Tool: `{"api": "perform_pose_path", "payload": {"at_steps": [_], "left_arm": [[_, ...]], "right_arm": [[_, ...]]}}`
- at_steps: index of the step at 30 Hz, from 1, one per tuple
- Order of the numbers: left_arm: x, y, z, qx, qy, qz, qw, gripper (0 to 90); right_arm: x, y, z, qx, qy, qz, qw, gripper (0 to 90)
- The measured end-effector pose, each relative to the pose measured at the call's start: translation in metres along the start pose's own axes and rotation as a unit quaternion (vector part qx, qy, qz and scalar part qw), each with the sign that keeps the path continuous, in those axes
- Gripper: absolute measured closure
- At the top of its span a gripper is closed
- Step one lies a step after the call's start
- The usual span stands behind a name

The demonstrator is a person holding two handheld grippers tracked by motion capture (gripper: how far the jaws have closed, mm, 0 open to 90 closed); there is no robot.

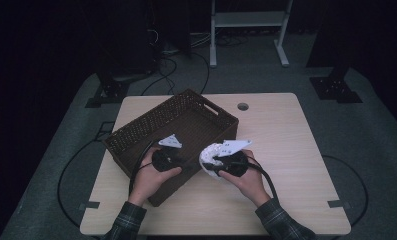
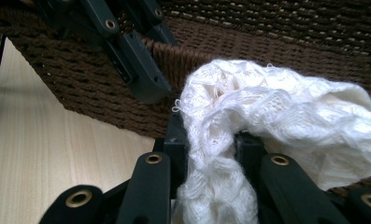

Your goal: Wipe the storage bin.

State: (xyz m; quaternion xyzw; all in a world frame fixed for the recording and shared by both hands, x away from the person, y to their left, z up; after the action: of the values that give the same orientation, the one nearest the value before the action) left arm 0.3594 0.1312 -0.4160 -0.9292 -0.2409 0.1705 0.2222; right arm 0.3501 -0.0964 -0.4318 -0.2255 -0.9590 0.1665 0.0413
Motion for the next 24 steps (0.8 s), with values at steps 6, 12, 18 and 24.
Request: {"api": "perform_pose_path", "payload": {"at_steps": [6,12,18,24], "left_arm": [[0.000,0.000,0.000,0.000,0.001,0.000,1.0000,70.1],[0.000,0.000,0.000,0.002,0.004,0.001,1.0000,70.0],[0.000,0.000,0.000,0.001,0.002,0.000,1.0000,70.0],[0.000,0.000,0.000,0.002,0.003,0.001,1.0000,70.1]], "right_arm": [[0.000,0.007,0.007,0.016,0.004,-0.006,0.9999,72.1],[0.002,0.016,0.015,0.030,0.003,-0.011,0.9995,72.1],[0.000,0.021,0.022,0.040,0.013,-0.017,0.9990,72.2],[0.000,0.029,0.032,0.064,0.018,-0.018,0.9976,72.2]]}}
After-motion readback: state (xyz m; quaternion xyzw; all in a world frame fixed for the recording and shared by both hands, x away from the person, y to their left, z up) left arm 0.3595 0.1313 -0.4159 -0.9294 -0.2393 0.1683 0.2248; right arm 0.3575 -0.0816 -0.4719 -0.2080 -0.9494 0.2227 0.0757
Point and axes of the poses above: each handheld gripper's, and its own axes: y roughly forward along the jaws, z roughly out of its underside, x roughly to its left, the point moved 1 cm from there along y, roughly forward along the jaws, and after that the axes turned 13 degrees about -x, right-handed, at the moved point
